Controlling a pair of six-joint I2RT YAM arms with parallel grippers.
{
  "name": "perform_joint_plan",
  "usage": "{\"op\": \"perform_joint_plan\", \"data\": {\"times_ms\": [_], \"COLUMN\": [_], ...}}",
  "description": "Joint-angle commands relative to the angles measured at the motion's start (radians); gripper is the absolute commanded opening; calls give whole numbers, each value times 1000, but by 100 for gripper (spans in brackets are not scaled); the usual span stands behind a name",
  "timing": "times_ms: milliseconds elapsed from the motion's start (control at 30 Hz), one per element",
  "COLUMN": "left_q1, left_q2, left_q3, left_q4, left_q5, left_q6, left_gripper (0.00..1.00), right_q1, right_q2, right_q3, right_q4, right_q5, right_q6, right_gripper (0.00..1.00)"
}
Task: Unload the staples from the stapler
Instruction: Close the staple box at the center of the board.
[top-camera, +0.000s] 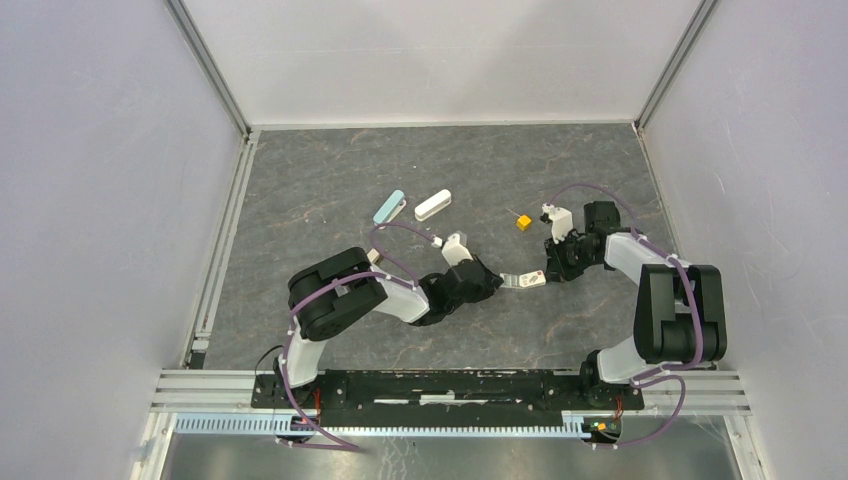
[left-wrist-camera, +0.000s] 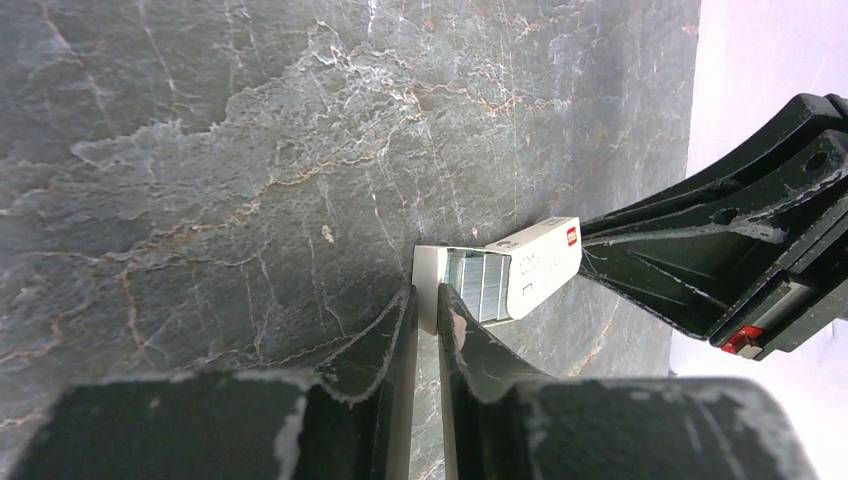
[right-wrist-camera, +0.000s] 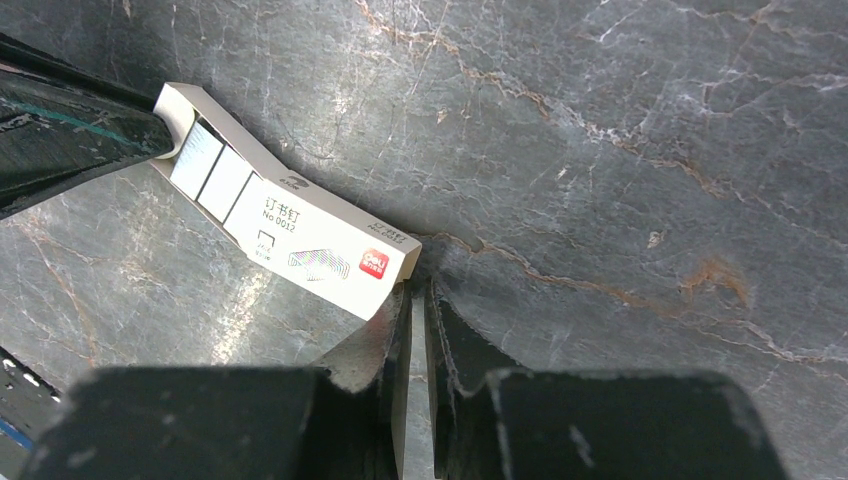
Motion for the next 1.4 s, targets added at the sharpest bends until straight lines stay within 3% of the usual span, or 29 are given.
{"op": "perform_joint_plan", "data": {"times_ms": [0, 1000, 1367], "left_q1": [-8, -29, -34], "left_q2": [33, 33, 30], "left_q3": [-35, -46, -51], "left_q4": [-50, -49, -41], "left_q5": [-69, -112, -114], "left_q6": [-56, -83, -78], "left_gripper": [20, 19, 19], "right_q1": [19, 24, 5], "right_q2": [29, 51, 42], "right_q3": [5, -11, 5], "right_q4": [-94, -205, -199], "right_q5": [5, -76, -36], "right_q6": [-21, -77, -83], "right_gripper": [16, 16, 17]}}
